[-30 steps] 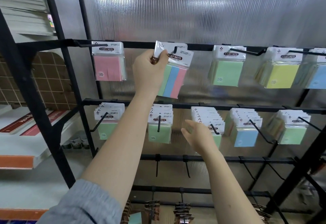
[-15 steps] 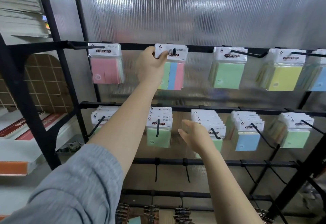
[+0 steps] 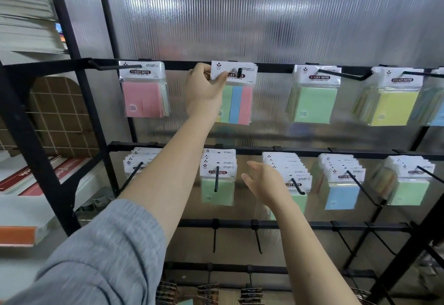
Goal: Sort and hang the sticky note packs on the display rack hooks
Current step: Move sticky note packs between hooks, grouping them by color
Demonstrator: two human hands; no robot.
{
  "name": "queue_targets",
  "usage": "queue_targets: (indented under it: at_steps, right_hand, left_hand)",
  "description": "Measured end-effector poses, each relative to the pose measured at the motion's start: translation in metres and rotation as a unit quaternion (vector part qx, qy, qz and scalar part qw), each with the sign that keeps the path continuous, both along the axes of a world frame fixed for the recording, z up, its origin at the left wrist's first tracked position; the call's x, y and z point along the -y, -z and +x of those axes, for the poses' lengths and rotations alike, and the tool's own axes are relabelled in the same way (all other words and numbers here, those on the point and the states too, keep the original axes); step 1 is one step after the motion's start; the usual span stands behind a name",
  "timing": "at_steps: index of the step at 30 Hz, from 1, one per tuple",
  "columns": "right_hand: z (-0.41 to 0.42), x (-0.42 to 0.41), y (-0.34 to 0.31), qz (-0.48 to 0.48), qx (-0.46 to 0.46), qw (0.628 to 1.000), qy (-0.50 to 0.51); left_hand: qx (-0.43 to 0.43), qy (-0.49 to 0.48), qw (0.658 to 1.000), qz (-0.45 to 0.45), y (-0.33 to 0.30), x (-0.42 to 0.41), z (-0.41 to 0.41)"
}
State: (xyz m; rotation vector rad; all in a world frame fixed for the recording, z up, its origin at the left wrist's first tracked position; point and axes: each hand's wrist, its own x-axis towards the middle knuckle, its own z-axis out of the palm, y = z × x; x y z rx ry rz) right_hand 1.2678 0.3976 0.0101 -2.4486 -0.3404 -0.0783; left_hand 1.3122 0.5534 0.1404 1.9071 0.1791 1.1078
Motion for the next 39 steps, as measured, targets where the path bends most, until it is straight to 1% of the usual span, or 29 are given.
queue_targets:
  at_steps: [4,7,11,13,16,23,29,34,39]
  right_hand:
    - [-0.001,-0.004,0.004,0.013,-0.001,1.0,0.008]
    - [-0.001,-0.008,0.009,0.033,-0.015,0.999,0.009]
    - [-0.001,-0.016,0.02,0.095,-0.052,0.994,0.015]
    - [0.001,-0.021,0.027,0.109,-0.051,0.993,0.021]
    - [0.002,-0.03,0.037,0.128,-0.073,0.989,0.029]
    - [-0.014,-0.045,0.039,0.183,-0.041,0.981,0.049]
    - [-0.021,-0.054,0.045,0.269,-0.027,0.956,0.115]
    - [-0.016,-0.057,0.045,0.284,-0.046,0.952,0.108]
    - [-0.02,-0.06,0.042,0.283,-0.021,0.951,0.119]
  left_hand:
    - [0.018,0.004,1.0,-0.008,0.011,-0.007,-0.013]
    - [0.014,0.021,1.0,-0.002,0.019,-0.013,-0.023]
    - [-0.019,0.033,0.999,0.012,0.03,-0.021,-0.037]
    - [-0.034,0.038,0.999,0.008,0.037,-0.026,-0.045]
    - [-0.054,0.028,0.998,0.004,0.046,-0.033,-0.057]
    - [-0.091,0.007,0.995,-0.027,0.072,-0.048,-0.083]
    - [-0.123,-0.013,0.991,-0.043,0.096,-0.063,-0.1]
    - [-0.15,-0.04,0.986,-0.051,0.108,-0.076,-0.114]
    - [-0.16,-0.053,0.984,-0.05,0.112,-0.09,-0.122]
